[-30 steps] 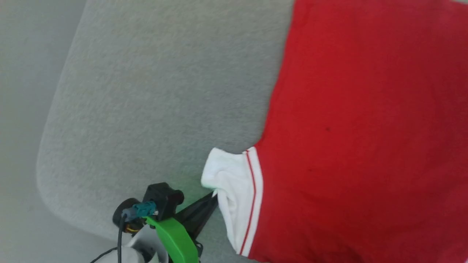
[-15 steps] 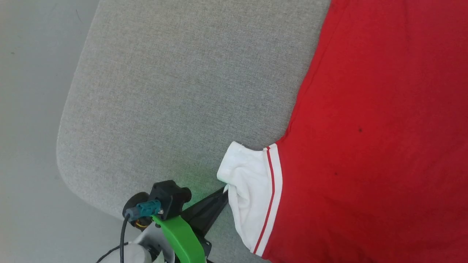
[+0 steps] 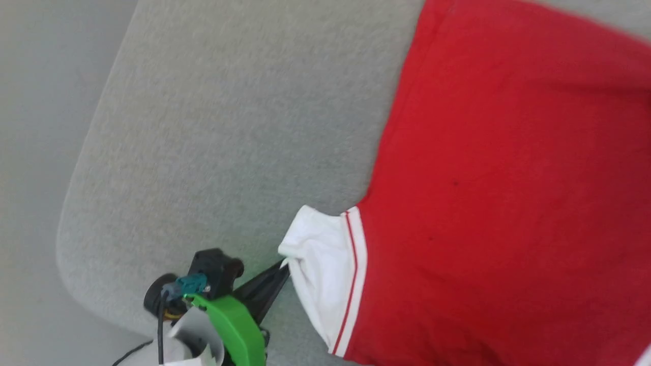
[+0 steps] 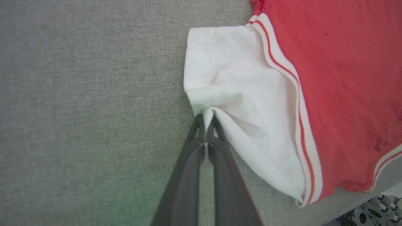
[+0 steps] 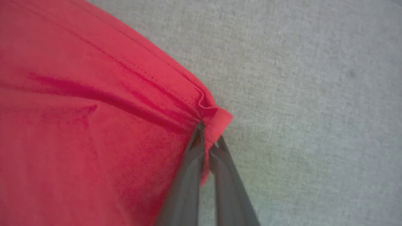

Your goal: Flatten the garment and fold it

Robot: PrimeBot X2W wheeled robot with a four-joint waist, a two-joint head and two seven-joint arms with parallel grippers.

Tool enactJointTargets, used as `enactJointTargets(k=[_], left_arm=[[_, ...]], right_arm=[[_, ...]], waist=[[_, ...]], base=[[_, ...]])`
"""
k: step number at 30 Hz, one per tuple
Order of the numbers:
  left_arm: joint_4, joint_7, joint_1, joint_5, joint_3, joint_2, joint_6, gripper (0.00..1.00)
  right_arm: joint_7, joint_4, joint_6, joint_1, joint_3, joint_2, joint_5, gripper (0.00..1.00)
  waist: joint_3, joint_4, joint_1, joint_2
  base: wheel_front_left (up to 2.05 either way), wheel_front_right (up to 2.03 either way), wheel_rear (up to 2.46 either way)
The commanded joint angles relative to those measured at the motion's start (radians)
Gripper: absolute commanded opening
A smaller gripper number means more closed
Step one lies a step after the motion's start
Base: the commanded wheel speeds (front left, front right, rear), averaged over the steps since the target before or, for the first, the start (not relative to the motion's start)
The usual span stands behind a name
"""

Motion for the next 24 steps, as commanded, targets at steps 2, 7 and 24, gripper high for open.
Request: enactJointTargets(k=[2, 7, 24], left_arm=[[0.009, 0.004, 0.022, -0.013, 0.002, 0.016, 0.010, 0.00], [0.021, -0.006, 0.065, -0.039, 0.005, 0.022, 0.024, 0.00], [0.053, -0.056, 0.168, -0.093, 0.021, 0.040, 0.055, 0.00]], right_arm=[[0.000, 0.019, -0.002, 0.097, 0.007, 0.005, 0.020, 0.00], [-0.005, -0.048, -0.002, 0.260, -0.008, 0.010, 0.077, 0.00], [0.019, -0.418, -0.002, 0.817, -0.156, 0.114, 0.132, 0.00]], waist=[[-0.136, -0.115, 0.0000, 0.0000], [-0.219, -0.178, 0.0000, 0.0000], [-0.353, -0.297, 0.0000, 0.0000]], base=[[0.00, 0.00, 0.00], [0.00, 0.00, 0.00], [0.00, 0.00, 0.00]])
